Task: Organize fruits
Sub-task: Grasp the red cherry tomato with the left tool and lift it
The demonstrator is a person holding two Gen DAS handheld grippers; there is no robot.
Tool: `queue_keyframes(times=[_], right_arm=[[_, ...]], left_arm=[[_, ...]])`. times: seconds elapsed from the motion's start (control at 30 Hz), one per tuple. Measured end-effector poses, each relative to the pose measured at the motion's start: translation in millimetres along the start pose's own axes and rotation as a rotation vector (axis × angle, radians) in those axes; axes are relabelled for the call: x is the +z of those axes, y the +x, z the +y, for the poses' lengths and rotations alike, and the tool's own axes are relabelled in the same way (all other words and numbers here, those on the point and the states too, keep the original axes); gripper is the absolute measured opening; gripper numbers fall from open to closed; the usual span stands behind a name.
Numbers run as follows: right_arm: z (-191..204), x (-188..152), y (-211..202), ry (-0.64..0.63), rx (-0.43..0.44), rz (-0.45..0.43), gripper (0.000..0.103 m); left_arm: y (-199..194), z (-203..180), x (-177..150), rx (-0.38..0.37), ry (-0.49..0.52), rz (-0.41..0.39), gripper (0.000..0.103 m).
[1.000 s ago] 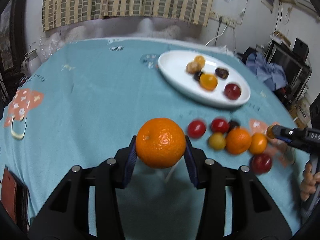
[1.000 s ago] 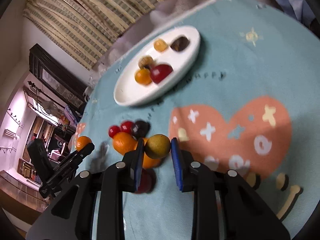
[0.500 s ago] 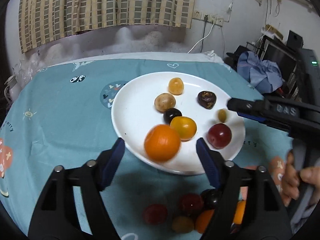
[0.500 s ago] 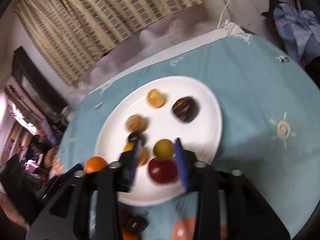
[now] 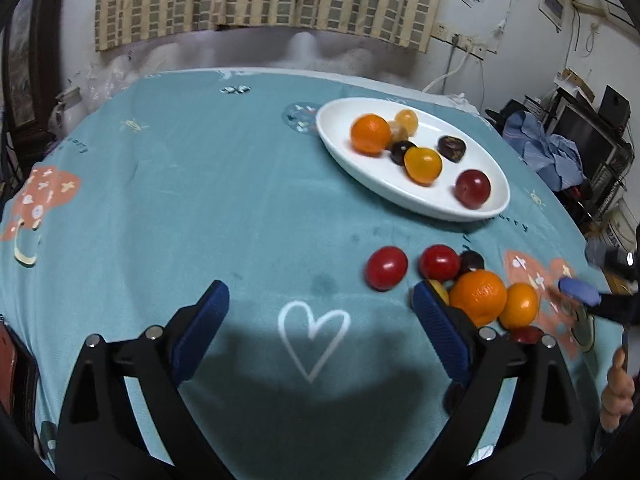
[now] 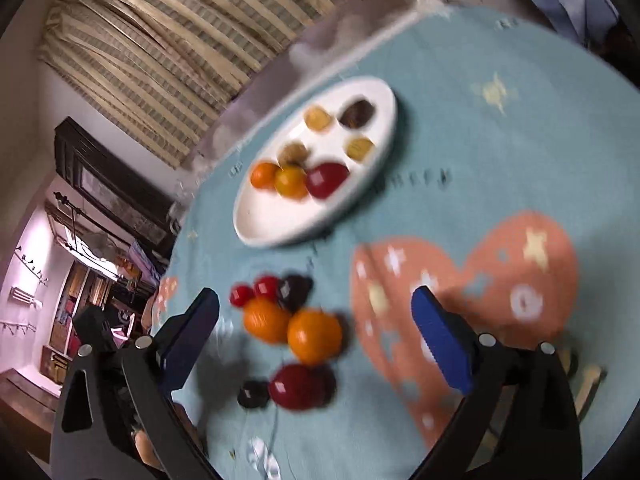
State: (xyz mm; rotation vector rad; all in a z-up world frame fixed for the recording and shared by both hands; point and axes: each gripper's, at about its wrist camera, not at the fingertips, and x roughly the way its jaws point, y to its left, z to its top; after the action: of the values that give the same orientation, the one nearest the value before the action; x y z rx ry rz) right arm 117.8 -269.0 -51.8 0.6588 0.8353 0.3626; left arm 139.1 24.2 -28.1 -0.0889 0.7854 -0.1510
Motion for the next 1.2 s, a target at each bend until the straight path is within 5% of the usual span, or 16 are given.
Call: queue_keyframes(times=[0.17, 0.47, 0.7, 0.87, 1.07, 1.2], right_arm=[[-2, 8, 4, 0.026, 0.018, 0.02, 0.097], [-11, 10, 4, 0.108, 0.028, 0.052, 0.097], [-7, 9, 1, 0.087, 0.022, 0.038, 0.097], [1, 7, -1, 0.052, 0.02, 0.03, 0.097], [3, 7, -3, 0.021, 0.0, 0.009, 0.097], [5, 7, -2, 0.011, -0.005, 0.01, 0.097]], left_arm=[[12, -6, 4, 0.023, 0.021, 0.019, 0.097], [34, -47, 12, 0.132, 0.232, 0.02, 0.098], [29, -22, 9, 0.247, 0.224, 0.029, 0.098], [22, -6, 17, 0.13, 0.14, -0.003, 0.098], [48, -10, 32, 0.084, 0.149, 0.043, 0.095], [58, -4, 31, 0.023, 0.114, 0.101, 0.06]])
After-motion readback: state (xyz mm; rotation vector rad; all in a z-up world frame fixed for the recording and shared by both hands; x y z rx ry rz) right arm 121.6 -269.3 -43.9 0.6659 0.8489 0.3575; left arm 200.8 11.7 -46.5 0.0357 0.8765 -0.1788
